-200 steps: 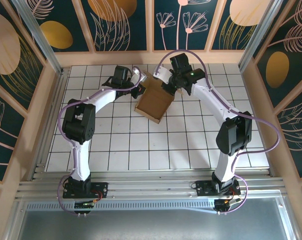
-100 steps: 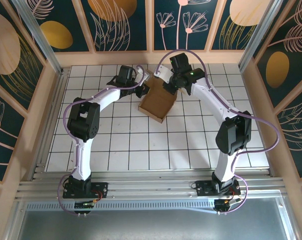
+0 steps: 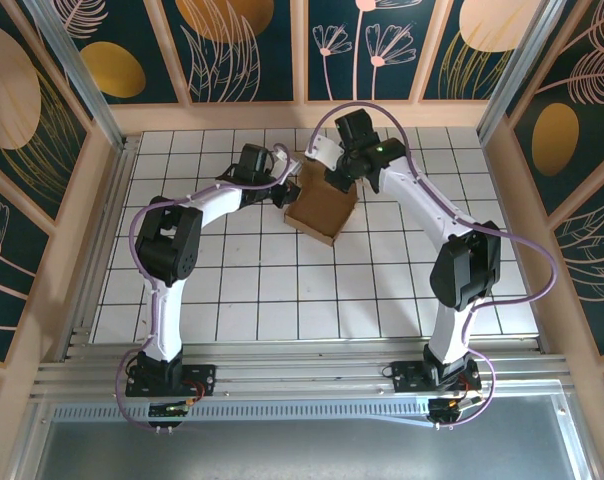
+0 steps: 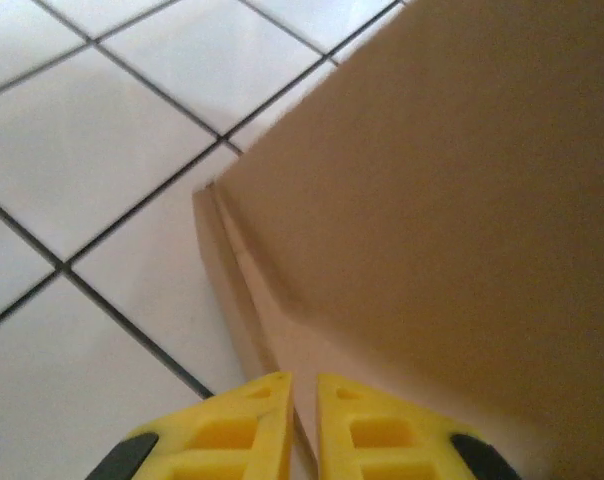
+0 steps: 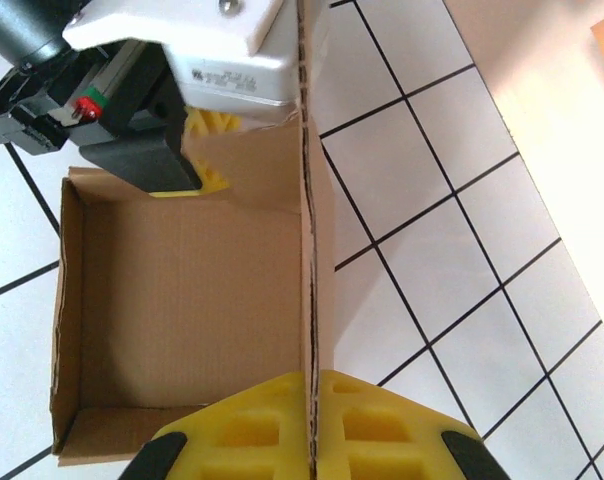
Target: Fold the paper box
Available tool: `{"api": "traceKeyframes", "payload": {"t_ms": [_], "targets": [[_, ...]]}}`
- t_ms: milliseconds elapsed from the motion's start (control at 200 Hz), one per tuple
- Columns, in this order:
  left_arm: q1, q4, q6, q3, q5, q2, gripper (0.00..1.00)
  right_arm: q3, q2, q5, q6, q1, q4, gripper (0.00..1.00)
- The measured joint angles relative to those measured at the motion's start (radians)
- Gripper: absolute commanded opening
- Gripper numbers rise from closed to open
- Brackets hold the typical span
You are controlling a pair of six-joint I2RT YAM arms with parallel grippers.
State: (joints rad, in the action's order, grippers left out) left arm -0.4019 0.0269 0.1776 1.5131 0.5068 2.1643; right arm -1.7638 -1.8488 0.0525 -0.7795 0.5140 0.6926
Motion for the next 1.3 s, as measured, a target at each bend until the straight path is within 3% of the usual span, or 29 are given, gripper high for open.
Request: {"api": "traceKeyframes", "payload": {"t_ms": [340, 576, 996, 1126, 1191, 1296], "targets": [[-0.007, -0.079, -0.025, -0.137, -0.053, -0.06, 0.19, 0.109, 0.051, -0.046, -0.023, 0.044, -0.091, 0.02], [-0.023, -0.113, -0.173, -0.255, -0.131, -0.151, 0.26, 0.177, 0.08, -0.06, -0.028, 0.076, -0.148, 0.02], [-0.025, -0.318, -0.336, -0.579, -0.008, -0.536, 0.29, 0.185, 0.08, -0.059, -0.034, 0.084, -0.151, 0.03], [-0.026, -0.328, -0.383, -0.631, -0.06, -0.672, 0.33, 0.185, 0.08, -0.059, -0.033, 0.085, -0.152, 0.21], [-0.026, -0.33, -0.421, -0.653, -0.132, -0.748, 0.36, 0.185, 0.079, -0.056, -0.031, 0.087, -0.158, 0.38], [-0.016, -0.329, -0.471, -0.664, -0.285, -0.853, 0.37, 0.177, 0.078, -0.046, -0.01, 0.095, -0.155, 0.55]]}}
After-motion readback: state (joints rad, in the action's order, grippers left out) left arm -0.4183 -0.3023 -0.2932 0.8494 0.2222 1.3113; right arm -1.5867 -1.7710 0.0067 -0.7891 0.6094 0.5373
